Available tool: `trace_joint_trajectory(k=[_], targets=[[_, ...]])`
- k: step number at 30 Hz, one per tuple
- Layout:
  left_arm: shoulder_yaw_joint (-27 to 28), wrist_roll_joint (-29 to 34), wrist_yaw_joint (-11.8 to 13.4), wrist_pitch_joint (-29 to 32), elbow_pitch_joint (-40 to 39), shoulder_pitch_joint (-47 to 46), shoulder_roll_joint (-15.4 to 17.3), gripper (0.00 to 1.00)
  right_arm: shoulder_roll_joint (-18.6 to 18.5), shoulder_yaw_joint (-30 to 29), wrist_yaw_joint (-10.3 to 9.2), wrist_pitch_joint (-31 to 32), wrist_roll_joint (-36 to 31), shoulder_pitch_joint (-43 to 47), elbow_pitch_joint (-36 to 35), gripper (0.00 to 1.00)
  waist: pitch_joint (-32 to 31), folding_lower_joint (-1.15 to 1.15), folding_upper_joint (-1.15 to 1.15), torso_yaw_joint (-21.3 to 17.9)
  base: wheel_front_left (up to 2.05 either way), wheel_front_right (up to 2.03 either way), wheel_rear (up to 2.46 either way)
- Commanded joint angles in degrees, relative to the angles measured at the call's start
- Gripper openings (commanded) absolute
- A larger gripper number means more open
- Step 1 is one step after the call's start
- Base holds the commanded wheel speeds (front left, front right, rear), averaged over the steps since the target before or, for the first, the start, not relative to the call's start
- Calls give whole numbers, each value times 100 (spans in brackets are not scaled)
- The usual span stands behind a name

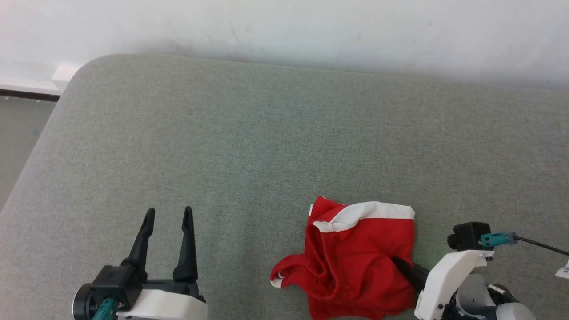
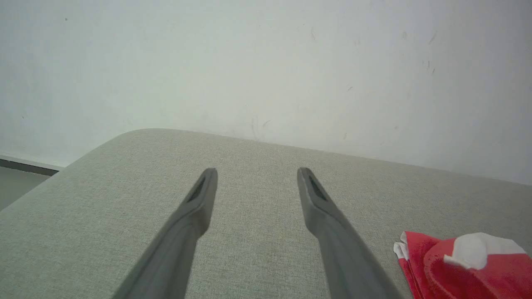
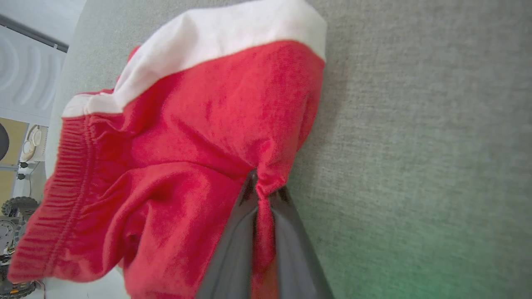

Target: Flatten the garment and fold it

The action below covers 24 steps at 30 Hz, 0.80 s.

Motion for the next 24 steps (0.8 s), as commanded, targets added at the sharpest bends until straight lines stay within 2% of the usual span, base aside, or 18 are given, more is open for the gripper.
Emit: trace_joint_trajectory(k=[1, 6, 13, 18, 24], targets=[[3, -32, -29, -27, 8, -63, 25, 100, 5, -7, -12, -30, -43, -39, 24, 0, -48, 0, 0, -50, 0, 0, 0], [-30, -7, -18, -24, -47, -10, 51, 100, 5, -145, -12, 79, -327, -12, -301, 0, -119, 0, 0, -217, 0, 0, 0], [-48, -5, -12, 22, -182, -28, 114, 100, -62, -542, -12, 942, -1021, -30, -1112, 0, -22, 0, 0, -610, 0, 0, 0], [-66, 3, -25, 49, -300, -116, 167, 100, -366, -613, -12, 1437, -1224, -214, -1541, 0, 135, 0, 0, -969, 0, 0, 0], [-89, 35, -40, 102, -454, -278, 244, 100, -833, -452, -12, 1710, -1344, -631, -1760, 0, 353, 0, 0, -1459, 0, 0, 0]])
